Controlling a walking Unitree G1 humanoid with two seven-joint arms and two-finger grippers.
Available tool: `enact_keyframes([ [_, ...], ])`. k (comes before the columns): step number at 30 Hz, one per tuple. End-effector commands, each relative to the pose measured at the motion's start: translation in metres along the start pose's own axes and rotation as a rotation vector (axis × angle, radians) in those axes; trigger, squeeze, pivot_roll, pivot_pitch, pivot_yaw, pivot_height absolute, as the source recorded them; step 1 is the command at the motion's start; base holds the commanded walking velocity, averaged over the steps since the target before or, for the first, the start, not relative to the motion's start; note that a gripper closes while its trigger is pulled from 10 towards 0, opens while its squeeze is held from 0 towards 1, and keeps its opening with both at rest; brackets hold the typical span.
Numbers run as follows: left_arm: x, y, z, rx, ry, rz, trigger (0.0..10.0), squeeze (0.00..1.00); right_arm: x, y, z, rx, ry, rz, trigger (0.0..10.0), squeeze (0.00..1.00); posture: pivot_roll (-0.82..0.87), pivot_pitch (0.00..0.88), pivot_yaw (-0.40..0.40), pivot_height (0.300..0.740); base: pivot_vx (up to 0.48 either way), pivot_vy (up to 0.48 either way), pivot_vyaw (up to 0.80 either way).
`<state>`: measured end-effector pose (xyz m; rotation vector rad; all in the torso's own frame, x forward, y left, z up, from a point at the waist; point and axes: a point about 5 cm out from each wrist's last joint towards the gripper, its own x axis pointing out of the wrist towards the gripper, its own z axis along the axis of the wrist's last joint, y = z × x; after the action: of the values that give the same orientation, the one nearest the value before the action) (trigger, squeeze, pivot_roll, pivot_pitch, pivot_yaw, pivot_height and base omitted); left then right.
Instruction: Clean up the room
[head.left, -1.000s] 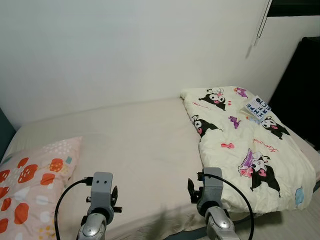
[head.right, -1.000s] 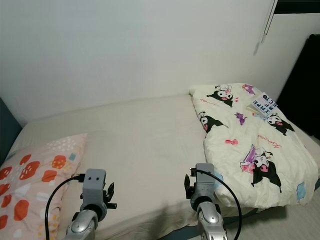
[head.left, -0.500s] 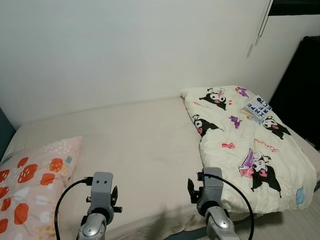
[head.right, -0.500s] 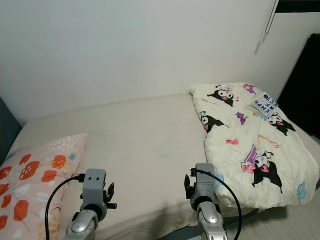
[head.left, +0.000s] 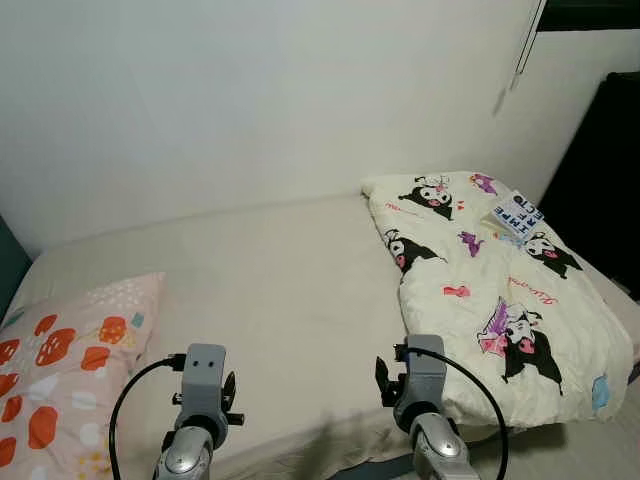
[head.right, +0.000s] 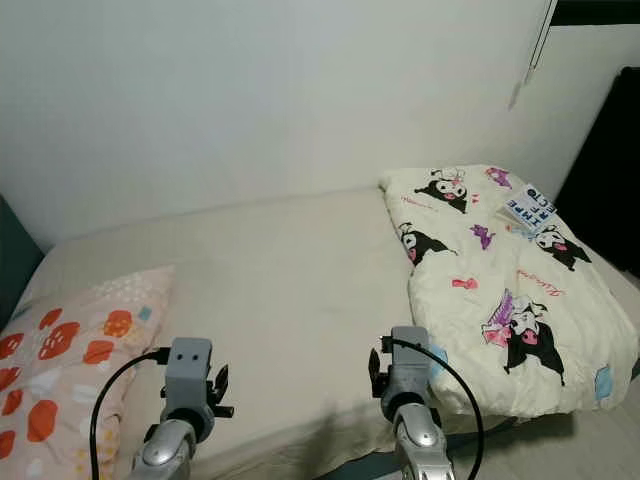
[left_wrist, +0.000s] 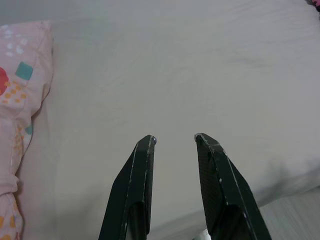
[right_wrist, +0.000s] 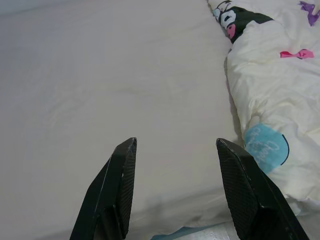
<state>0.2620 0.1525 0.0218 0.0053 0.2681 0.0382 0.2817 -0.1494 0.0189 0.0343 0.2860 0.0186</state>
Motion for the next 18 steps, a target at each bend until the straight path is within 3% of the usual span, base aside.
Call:
enact_keyframes([
  [1,0.001,-0.001,0.001,-0.004,0.002,0.000,10.0,0.00,0.002,0.001,0.003,0.000,-0.007,0.000,10.0,0.00,-0.02,0.051,-0.004,0.740,0.000,0.000,0.00],
  [9,0.000,-0.001,0.001,0.000,0.006,-0.004,10.0,0.00,0.002,0.001,0.003,-0.006,0.000,-0.001,10.0,0.00,-0.03,0.073,-0.002,0.740,0.000,0.000,0.00],
  [12,-0.013,0.002,-0.009,0.003,0.031,-0.001,10.0,0.00,-0.010,-0.001,-0.012,-0.006,0.036,-0.003,10.0,0.00,-0.02,0.109,-0.004,0.740,0.000,0.000,0.00],
  [18,-0.019,0.004,-0.015,0.008,0.048,0.001,10.0,0.00,-0.018,0.000,-0.019,-0.009,0.052,0.003,10.0,0.00,-0.02,0.120,-0.004,0.740,0.000,0.000,0.00],
])
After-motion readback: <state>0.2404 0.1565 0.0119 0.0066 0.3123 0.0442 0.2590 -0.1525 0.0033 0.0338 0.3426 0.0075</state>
